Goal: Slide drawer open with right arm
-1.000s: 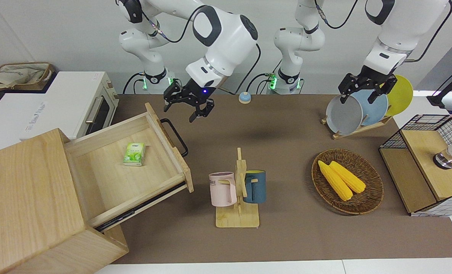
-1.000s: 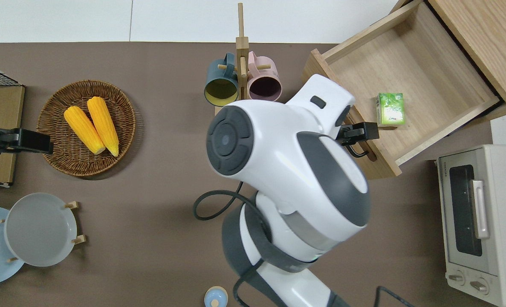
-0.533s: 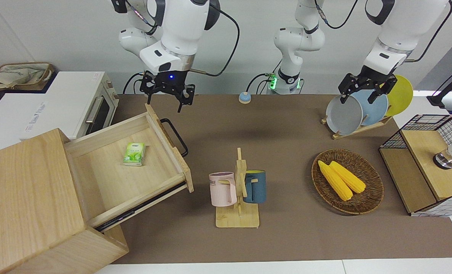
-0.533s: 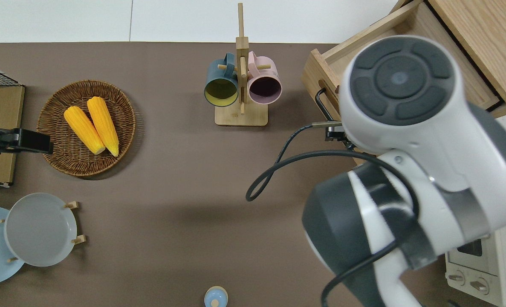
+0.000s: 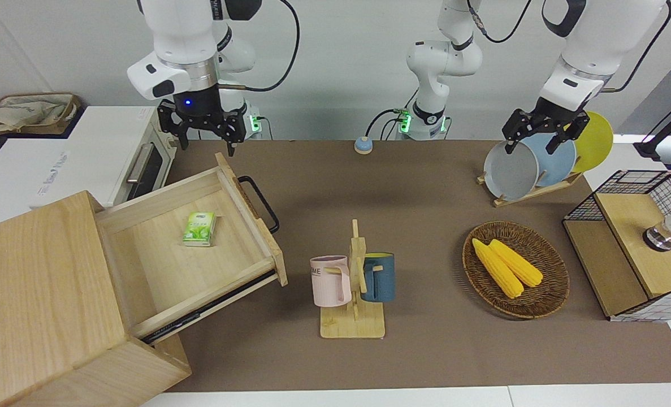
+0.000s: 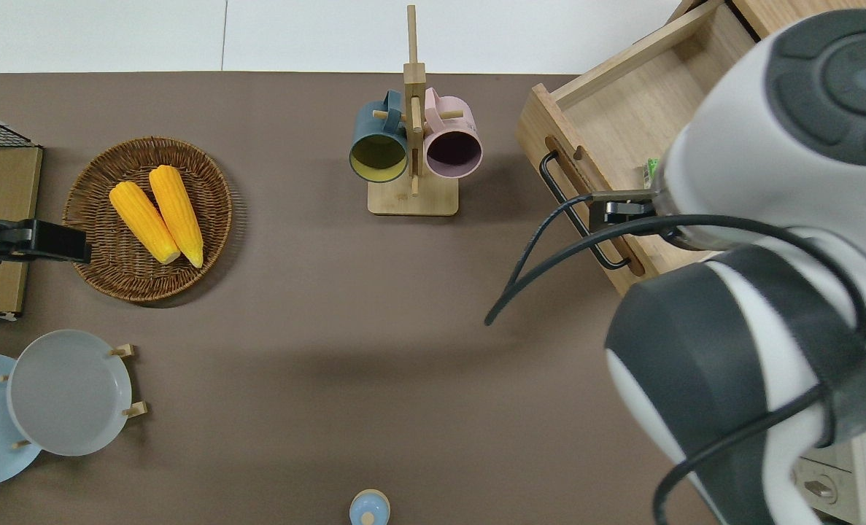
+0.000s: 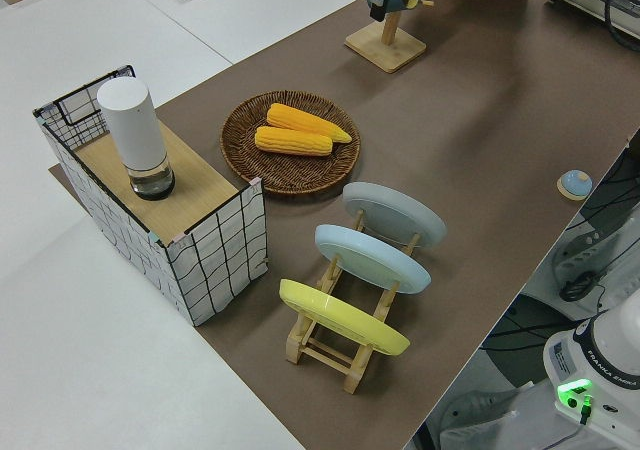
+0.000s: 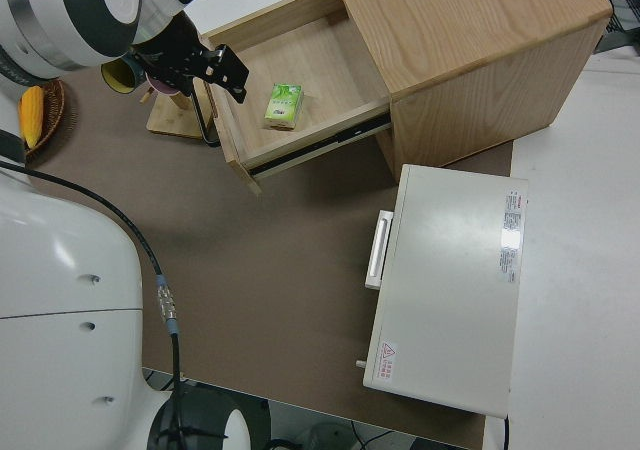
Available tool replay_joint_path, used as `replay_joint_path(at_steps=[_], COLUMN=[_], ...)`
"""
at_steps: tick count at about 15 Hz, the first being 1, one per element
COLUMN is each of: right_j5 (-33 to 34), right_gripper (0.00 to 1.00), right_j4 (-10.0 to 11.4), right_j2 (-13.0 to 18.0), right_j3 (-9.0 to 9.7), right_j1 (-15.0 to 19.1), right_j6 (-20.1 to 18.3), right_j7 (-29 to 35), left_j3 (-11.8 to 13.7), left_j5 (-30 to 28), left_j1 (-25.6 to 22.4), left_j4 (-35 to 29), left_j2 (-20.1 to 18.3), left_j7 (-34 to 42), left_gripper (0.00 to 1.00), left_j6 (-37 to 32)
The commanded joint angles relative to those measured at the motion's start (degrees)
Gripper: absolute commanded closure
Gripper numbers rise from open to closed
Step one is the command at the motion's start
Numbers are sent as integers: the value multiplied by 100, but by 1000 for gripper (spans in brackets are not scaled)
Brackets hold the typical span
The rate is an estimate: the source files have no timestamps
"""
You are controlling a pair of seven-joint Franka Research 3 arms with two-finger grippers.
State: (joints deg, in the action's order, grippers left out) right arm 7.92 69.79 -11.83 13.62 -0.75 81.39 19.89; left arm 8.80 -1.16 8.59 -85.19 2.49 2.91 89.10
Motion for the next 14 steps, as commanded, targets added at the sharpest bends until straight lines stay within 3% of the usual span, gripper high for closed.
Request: replay_joint_path(at_steps=[1, 3, 4, 14], right_j5=[-720, -1168, -1231, -660], right_gripper=[15, 15, 15, 15], right_j4=[175, 201, 254, 325], right_j2=[172, 155, 163, 119], right_j3=[-297, -692, -798, -773], right_j1=[347, 338, 338, 242], right_j6=[140, 149, 228, 290], right_j7=[-730, -1065, -1214, -1383], left_j3=[95, 95, 95, 95], left_j5=[72, 72, 72, 72], left_j1=[99, 99, 99, 99], left_j4=[117, 117, 117, 117], left_j2=[76, 76, 76, 76], left_j7=[43, 43, 43, 43], left_gripper=[5, 5, 2, 5], left_j6=[2, 2, 2, 2])
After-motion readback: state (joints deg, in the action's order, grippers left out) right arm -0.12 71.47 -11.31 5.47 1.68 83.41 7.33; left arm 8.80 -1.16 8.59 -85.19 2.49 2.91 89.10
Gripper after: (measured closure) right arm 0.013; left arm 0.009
